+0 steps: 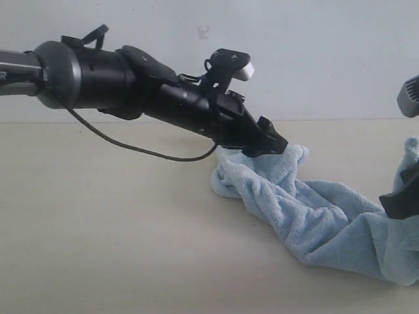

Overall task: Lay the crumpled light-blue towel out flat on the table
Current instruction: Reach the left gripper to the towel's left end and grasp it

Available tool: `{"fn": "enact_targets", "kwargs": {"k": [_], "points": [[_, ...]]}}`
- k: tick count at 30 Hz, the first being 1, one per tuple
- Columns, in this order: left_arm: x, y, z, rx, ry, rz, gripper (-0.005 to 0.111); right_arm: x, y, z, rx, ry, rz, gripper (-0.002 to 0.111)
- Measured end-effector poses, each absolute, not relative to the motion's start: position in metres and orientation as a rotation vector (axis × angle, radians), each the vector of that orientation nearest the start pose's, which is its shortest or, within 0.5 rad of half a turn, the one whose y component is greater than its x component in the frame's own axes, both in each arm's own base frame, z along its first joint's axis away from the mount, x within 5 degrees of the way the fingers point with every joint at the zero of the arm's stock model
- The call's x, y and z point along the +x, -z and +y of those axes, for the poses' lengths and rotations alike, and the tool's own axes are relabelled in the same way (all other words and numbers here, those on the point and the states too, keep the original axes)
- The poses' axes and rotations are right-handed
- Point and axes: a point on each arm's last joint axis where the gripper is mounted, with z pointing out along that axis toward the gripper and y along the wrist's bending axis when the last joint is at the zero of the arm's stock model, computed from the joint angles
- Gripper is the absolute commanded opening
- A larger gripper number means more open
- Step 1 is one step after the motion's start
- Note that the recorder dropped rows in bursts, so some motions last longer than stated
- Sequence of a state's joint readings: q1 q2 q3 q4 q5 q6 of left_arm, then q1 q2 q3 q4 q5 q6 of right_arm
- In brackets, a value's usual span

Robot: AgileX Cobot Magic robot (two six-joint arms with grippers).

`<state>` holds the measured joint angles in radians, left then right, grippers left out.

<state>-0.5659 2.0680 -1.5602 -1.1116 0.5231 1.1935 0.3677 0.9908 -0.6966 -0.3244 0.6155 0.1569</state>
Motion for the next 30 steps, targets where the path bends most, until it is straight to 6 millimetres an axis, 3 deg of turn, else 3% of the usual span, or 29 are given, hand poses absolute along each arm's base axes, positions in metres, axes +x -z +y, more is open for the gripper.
{"fn": "enact_targets", "kwargs": {"k": [4,8,14,23,24,29,30], "points": [[0.379,-0.214,-0.317,1.06,0.565,1.919,0.064,0.183,-0.286,0.053,-0.474,0.095,2.305,0.0],[0.397,-0.19,-0.333,1.073,0.487,1.89,0.064,0.183,-0.286,0.053,-0.474,0.095,2.305,0.0],[0.415,-0.146,-0.344,1.064,0.452,1.923,0.064,0.183,-0.286,0.053,-0.474,0.095,2.305,0.0],[0.427,-0.117,-0.349,1.035,0.409,1.933,0.064,0.183,-0.286,0.053,-0.476,0.095,2.303,0.0],[0.429,-0.113,-0.35,1.033,0.407,1.932,0.061,0.183,-0.286,0.053,-0.476,0.095,2.303,0.0],[0.432,-0.104,-0.35,1.02,0.39,1.939,0.008,0.183,-0.286,0.053,-0.477,0.095,2.303,0.0],[0.432,-0.104,-0.35,1.022,0.392,1.94,0.004,0.183,-0.285,0.053,-0.477,0.095,2.304,0.0]]}}
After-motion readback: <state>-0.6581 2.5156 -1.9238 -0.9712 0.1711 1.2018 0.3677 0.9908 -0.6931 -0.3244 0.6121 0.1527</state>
